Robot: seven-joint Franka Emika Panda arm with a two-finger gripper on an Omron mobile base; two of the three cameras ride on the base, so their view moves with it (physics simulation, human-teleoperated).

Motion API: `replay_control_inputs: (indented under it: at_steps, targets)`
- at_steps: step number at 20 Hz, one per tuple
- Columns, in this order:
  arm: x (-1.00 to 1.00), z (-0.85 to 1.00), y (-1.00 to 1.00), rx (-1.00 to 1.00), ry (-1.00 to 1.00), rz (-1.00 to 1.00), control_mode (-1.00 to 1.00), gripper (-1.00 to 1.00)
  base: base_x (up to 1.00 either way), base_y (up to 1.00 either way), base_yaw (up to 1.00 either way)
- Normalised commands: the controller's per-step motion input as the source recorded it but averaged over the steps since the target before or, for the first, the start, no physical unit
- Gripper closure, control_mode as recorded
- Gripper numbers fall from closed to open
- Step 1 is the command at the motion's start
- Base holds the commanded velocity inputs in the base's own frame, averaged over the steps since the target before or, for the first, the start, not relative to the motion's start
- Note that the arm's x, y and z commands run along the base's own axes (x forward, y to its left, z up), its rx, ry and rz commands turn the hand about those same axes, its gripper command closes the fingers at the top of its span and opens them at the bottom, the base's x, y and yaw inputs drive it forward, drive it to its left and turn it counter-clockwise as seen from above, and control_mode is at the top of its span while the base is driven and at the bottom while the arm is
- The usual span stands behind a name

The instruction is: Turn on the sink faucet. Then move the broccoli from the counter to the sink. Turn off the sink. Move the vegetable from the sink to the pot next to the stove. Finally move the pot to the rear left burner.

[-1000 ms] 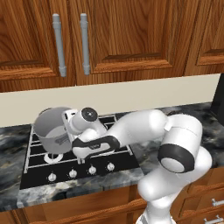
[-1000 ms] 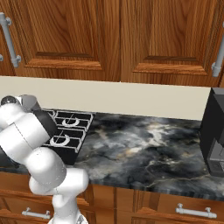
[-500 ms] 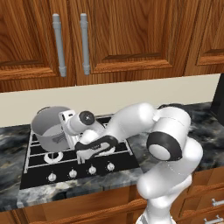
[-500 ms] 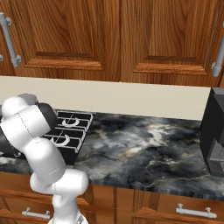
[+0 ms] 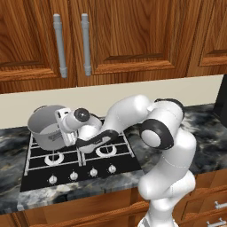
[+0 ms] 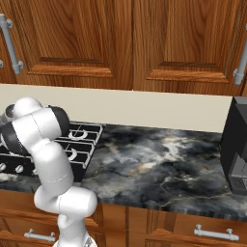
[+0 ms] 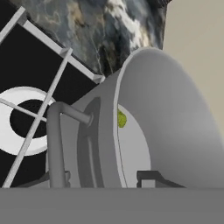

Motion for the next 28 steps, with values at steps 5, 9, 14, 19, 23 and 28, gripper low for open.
replay_control_inputs:
  at_steps: [5,9,14,19,23,28]
  targets:
    - [0.02,-0.14,0.04,0.0,0.0,-0.01,-1.0,1.0,0.0,0.0,0.0]
    - [0.0,-0.24,0.0,0.0,0.0,-0.04,-1.0,1.0,0.0,0.0,0.0]
    - [0.01,-0.15,0.0,0.0,0.0,-0.06,-1.0,1.0,0.0,0.0,0.0]
    - [0.01,-0.15,-0.06,0.0,0.0,-0.07,-1.0,1.0,0.0,0.0,0.0]
    - [0.01,-0.14,-0.05,0.0,0.0,-0.07,-1.0,1.0,0.0,0.0,0.0]
    - [0.04,-0.02,0.0,0.0,0.0,-0.05,-1.0,1.0,0.0,0.0,0.0]
